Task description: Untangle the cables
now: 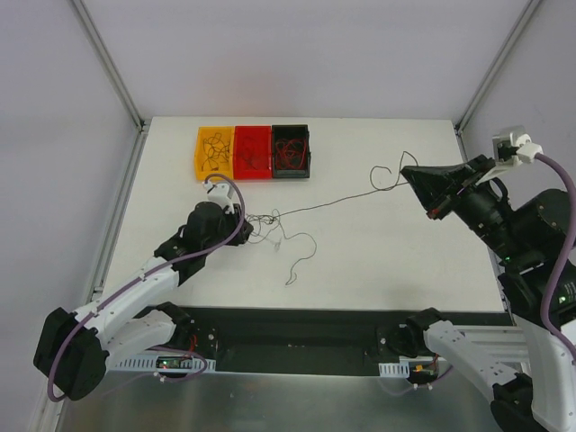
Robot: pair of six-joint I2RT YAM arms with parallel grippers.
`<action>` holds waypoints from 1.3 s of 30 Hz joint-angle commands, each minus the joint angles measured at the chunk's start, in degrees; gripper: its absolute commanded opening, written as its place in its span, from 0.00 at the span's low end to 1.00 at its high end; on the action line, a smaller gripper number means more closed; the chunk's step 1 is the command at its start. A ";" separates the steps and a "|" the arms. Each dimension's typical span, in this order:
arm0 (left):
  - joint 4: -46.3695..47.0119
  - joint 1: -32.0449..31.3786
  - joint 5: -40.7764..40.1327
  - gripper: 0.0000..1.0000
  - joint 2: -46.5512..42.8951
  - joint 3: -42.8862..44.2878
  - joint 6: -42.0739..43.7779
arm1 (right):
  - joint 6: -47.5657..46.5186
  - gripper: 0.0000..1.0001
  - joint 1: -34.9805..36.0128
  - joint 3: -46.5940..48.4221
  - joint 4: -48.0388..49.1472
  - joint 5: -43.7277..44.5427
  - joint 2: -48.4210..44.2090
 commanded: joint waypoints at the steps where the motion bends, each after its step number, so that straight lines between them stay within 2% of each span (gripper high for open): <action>1: -7.42 1.62 -8.73 0.28 -2.48 -0.72 -0.89 | -4.46 0.00 -0.17 3.36 1.55 7.99 -2.56; 3: -8.29 2.06 -9.96 0.29 -2.57 -0.64 -0.80 | -5.25 0.00 -0.25 4.33 1.72 8.78 -3.35; 6: -9.71 2.85 -10.41 0.20 -3.19 -0.11 -0.11 | -6.04 0.00 -0.25 4.95 1.64 10.01 -4.15; 10: -9.88 3.38 -10.67 0.02 -5.55 0.24 1.22 | -6.57 0.00 -0.25 2.76 1.37 11.59 -3.97; 13: -9.80 3.46 -9.01 0.00 -7.31 0.68 2.26 | -7.27 0.00 -0.17 -1.63 -0.64 18.33 -3.53; 17: -9.88 3.46 -0.59 0.00 -8.81 2.52 5.87 | -5.35 0.00 -0.34 -11.64 -3.28 28.09 -3.71; 20: -9.88 3.46 9.51 0.00 -9.08 4.54 8.50 | -4.12 0.00 -0.25 -19.55 -5.30 32.24 -2.92; 22: -9.88 3.46 15.67 0.00 -8.64 6.21 9.30 | -3.15 0.05 -0.25 -23.95 -6.45 32.69 -1.43; 25: -9.88 3.46 21.83 0.00 -7.24 8.23 7.99 | -2.27 0.21 -0.52 -29.40 -6.80 28.84 1.64; 27: -9.97 3.46 24.47 0.00 -6.27 9.55 6.76 | -2.44 0.35 -0.43 -31.34 -6.80 25.33 4.45; 30: -10.15 3.46 25.80 0.00 -4.60 10.70 4.74 | -3.93 0.53 -0.52 -31.35 -7.15 18.74 8.85; 33: -10.23 3.46 26.07 0.00 -3.72 11.23 3.94 | -5.86 0.64 1.66 -31.09 -4.53 9.69 10.44; 36: -10.15 3.46 26.42 0.00 -2.84 11.23 3.50 | -3.16 0.75 6.24 -32.49 4.41 -1.89 11.67; 39: -10.15 3.46 26.42 0.00 -2.22 11.23 3.15 | 10.00 0.76 8.87 -36.96 21.78 -12.46 13.69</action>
